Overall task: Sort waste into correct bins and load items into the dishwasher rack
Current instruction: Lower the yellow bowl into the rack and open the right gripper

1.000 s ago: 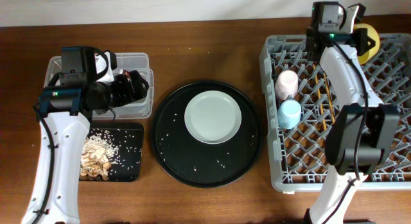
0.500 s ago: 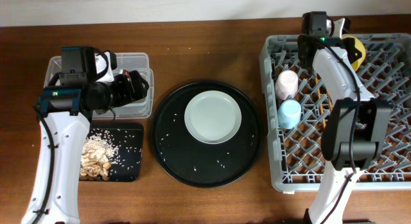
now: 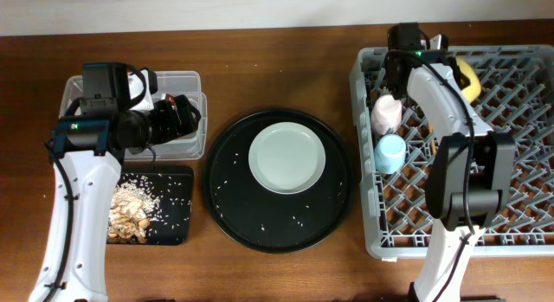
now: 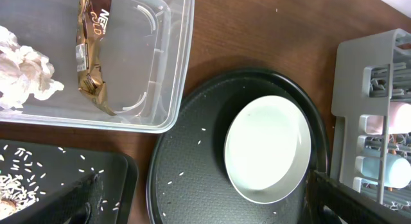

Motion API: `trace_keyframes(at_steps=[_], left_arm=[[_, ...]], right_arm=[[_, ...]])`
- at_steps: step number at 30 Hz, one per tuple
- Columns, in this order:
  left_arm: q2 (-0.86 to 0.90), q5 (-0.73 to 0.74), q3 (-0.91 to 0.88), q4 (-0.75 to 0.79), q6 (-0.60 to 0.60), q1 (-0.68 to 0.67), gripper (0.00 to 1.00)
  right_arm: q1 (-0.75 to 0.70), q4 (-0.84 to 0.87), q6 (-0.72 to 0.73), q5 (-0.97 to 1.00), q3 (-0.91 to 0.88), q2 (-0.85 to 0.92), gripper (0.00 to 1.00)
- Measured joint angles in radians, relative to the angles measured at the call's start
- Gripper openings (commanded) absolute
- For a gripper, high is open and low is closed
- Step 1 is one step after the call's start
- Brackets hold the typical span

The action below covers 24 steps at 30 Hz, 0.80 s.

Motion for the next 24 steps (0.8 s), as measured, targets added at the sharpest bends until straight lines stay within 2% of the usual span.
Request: trace_keyframes(at_steps=[5, 19, 22, 24], left_arm=[[0.0, 0.0, 0.0, 0.0, 0.0, 0.0, 0.99], [0.0, 0.0, 0.0, 0.0, 0.0, 0.0, 0.99], [0.0, 0.0, 0.0, 0.0, 0.0, 0.0, 0.99], [0.0, 0.0, 0.0, 0.0, 0.0, 0.0, 0.99]], right_arm=[[0.014, -0.043, 0.0, -0.134, -0.004, 0.0, 0.26], [0.077, -0.044, 0.0, -0.285, -0.01, -0.042, 0.27], [0.062, -0.036, -0.003, -0.381, -0.01, -0.122, 0.38], [0.022, -0.036, -0.004, -0.489, -0.01, -0.199, 0.41]])
